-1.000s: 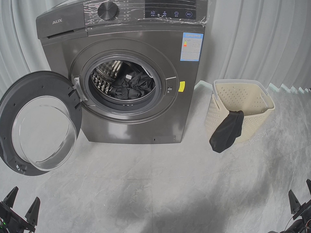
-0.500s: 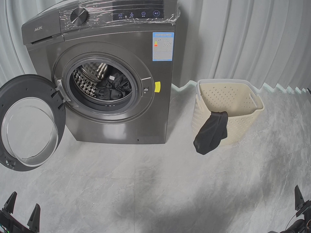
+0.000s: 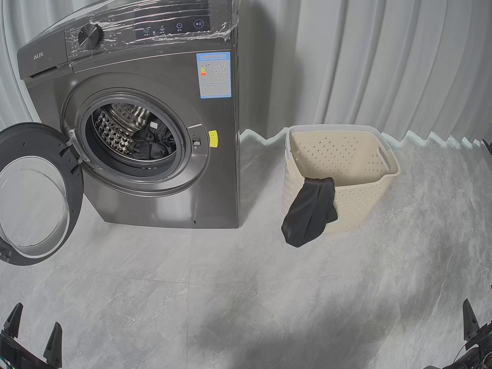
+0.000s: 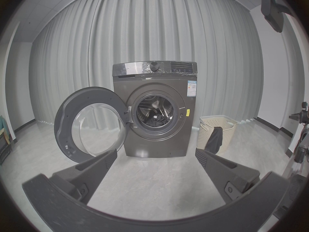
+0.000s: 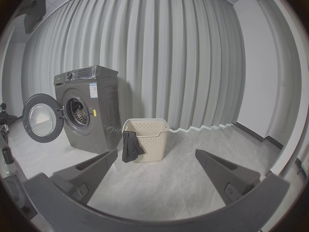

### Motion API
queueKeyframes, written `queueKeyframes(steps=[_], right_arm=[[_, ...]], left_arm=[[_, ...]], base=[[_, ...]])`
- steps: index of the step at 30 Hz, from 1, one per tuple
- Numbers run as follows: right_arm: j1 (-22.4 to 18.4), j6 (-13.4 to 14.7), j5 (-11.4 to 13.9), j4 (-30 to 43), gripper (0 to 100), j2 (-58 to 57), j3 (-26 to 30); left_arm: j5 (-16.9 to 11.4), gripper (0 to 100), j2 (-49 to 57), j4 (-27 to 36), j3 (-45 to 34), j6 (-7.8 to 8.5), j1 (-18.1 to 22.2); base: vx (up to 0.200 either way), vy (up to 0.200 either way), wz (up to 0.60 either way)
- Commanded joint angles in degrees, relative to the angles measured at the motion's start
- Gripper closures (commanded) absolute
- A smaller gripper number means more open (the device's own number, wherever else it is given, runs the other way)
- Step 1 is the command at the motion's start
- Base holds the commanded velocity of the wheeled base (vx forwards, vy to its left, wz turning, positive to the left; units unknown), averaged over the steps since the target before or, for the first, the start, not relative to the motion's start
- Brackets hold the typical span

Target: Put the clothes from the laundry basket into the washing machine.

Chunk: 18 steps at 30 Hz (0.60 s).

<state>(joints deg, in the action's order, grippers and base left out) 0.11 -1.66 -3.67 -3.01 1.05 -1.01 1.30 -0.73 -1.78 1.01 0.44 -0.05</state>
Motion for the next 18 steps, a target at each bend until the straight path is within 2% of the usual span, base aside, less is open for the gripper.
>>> queueKeyframes(steps=[1, 2, 3, 4, 6, 10, 18], right_arm=[[-0.20, 1.66, 1.47, -0.15, 0, -1.05, 0.84], [-0.29, 2.71, 3.49, -0.15, 0, -1.05, 0.84], [-0.29, 4.03, 6.39, 0.37, 0, -1.05, 0.75], [-0.20, 4.21, 8.24, 0.37, 0, -1.05, 0.66], [-0.20, 4.38, 8.59, 0.73, 0, -1.05, 0.48], [-0.29, 4.47, 6.83, 0.73, 0, -1.05, 0.48], [-0.29, 4.21, 6.57, 0.64, 0, -1.05, 0.57]], left_arm=[[-1.57, 0, 0.73, 0.02, -0.40, -2.55, -0.13], [-2.80, 0, 0.73, -0.07, -0.40, -4.04, -0.04], [-4.38, 0, 0.73, -0.24, -0.48, -4.75, -0.04], [-5.70, 0, 0.73, -0.51, -0.48, -5.27, -0.04], [-6.31, 0, 0.73, -0.51, -0.57, -5.18, -0.04], [-5.96, 0, 0.73, -0.33, -0.57, -3.95, 0.05], [-6.40, 0, 0.73, -0.07, -0.48, -3.87, 0.05]], base=[[0.000, 0.000, 0.00], [0.000, 0.000, 0.00], [0.000, 0.000, 0.00], [0.000, 0.000, 0.00], [0.000, 0.000, 0.00], [0.000, 0.000, 0.00], [0.000, -0.200, 0.00]])
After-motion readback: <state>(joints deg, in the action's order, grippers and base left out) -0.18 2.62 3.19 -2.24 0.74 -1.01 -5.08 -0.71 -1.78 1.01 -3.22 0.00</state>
